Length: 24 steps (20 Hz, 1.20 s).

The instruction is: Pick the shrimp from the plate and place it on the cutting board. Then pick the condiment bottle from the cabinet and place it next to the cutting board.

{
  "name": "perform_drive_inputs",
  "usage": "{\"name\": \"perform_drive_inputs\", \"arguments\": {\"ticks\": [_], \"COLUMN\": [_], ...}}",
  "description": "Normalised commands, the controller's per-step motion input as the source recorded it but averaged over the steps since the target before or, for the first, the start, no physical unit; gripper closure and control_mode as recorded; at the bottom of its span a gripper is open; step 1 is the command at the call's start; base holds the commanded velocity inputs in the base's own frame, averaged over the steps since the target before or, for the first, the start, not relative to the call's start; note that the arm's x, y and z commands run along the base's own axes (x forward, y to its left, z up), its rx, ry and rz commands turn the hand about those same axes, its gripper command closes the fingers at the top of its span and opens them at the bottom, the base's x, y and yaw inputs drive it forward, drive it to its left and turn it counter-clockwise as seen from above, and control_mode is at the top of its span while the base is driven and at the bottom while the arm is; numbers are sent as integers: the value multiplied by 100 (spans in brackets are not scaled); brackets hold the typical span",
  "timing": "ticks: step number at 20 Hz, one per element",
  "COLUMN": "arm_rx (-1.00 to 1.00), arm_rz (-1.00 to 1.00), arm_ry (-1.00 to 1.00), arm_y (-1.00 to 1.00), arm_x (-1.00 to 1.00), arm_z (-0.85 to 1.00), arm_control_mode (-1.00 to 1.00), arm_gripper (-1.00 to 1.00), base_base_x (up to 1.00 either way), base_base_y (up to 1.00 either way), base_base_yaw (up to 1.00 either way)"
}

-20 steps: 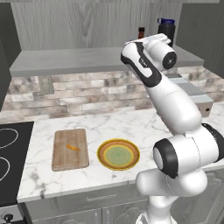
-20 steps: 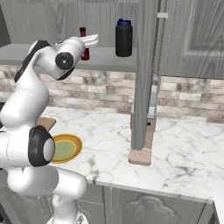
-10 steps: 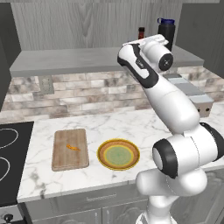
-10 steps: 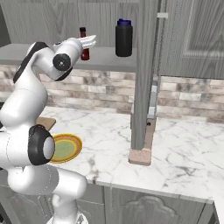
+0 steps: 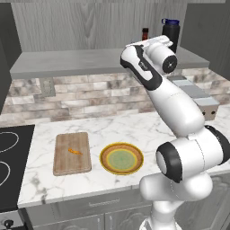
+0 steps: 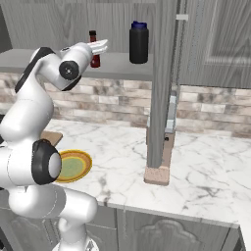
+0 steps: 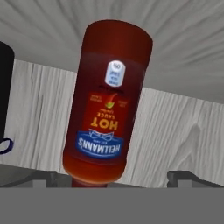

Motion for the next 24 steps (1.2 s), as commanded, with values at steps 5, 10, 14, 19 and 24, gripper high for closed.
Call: {"name": "perform_drive_inputs", "arguments": {"ticks": [5,10,14,19,24], "arm_rx": [0,0,0,0,0], "arm_rz": [-1,-1,-1,-1,-2], "arm_ry": [0,0,0,0,0], "arm_y": [0,0,0,0,0], "arm_x": [0,1,1,6,10], "arm_z": [3,0,0,0,1], "arm_control_mode": [-100,-100,-100,-100,-100], "arm_gripper": [-100,-100,-100,-100,-100], "base_base_x": [0,0,0,0,0], "base_base_y": [0,0,0,0,0], "base_base_yaw": [0,0,0,0,0]}}
